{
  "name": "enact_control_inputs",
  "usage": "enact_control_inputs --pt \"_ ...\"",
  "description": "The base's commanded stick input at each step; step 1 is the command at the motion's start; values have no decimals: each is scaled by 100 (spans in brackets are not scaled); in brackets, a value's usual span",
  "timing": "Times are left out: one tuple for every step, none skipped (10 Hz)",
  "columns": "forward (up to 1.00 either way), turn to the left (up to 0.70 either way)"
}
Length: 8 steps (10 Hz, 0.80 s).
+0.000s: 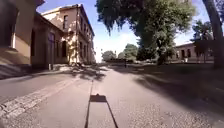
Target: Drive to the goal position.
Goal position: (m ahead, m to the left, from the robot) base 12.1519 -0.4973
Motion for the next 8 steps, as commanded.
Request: enact_control_inputs --pt "70 0" --pt "70 0" --pt "70 0" --pt "70 0" --pt "70 0" --pt "70 0" --pt "70 0" --pt "70 0"
